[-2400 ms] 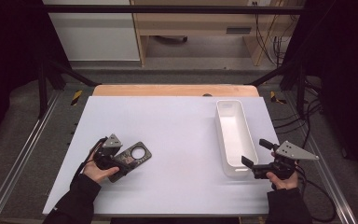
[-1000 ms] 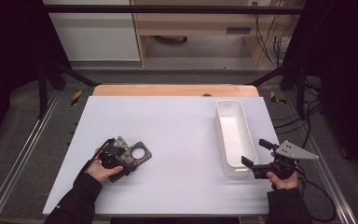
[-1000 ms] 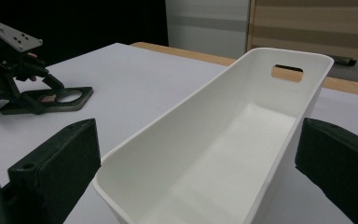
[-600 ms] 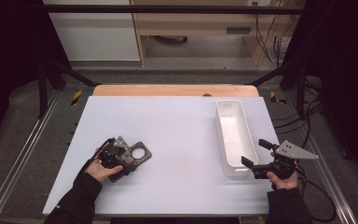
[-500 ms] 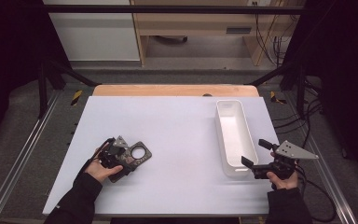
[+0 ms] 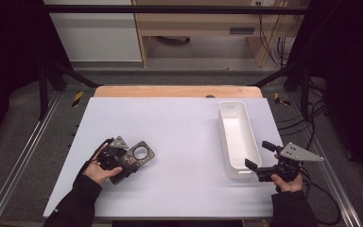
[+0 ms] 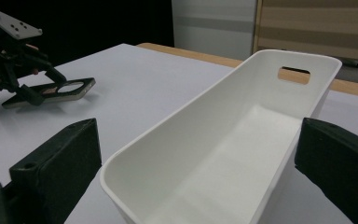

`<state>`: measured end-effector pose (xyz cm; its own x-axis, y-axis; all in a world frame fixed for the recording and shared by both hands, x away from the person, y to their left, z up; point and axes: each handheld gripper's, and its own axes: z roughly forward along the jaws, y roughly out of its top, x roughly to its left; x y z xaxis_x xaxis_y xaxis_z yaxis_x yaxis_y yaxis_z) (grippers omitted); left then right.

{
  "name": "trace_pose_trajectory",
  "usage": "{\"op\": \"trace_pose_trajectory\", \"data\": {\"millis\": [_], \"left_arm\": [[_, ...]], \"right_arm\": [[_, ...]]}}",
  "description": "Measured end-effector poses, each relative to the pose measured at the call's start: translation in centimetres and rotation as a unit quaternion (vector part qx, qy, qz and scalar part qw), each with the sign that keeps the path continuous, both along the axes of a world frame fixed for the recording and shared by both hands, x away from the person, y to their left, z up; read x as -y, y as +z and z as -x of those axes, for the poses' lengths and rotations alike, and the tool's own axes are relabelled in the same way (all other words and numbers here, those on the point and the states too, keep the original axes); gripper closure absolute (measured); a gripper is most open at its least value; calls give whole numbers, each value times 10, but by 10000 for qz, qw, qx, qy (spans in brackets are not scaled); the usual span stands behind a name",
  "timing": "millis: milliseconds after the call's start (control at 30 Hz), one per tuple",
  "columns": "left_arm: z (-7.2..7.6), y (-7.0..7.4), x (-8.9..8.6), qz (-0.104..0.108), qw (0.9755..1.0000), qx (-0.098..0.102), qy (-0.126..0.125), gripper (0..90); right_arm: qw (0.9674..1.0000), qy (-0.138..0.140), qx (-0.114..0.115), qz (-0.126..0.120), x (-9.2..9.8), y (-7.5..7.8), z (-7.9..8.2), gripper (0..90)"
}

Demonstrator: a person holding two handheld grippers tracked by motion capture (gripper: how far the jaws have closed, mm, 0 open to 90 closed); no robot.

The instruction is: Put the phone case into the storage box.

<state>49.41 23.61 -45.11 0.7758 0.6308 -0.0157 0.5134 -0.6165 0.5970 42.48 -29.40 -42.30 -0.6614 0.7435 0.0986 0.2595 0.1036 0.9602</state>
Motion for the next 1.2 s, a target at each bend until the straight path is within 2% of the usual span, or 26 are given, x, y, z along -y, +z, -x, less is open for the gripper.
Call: {"op": "trace_pose_trajectory", "data": {"millis": [367,667,800,1200], "left_arm": [[10,12,3,234,9994,81,-234,115],[18,21,11,333,9984,132,-430,115],[22,25,15,407,9976,151,-536,115],[33,35,30,524,9946,140,-882,115]], "right_arm": [[9999,137,15,65,-2,3,1,3],[9997,216,-9,141,-7,7,1,3],[9995,256,0,161,-11,8,2,2],[9974,625,5,358,-29,15,3,3]]}}
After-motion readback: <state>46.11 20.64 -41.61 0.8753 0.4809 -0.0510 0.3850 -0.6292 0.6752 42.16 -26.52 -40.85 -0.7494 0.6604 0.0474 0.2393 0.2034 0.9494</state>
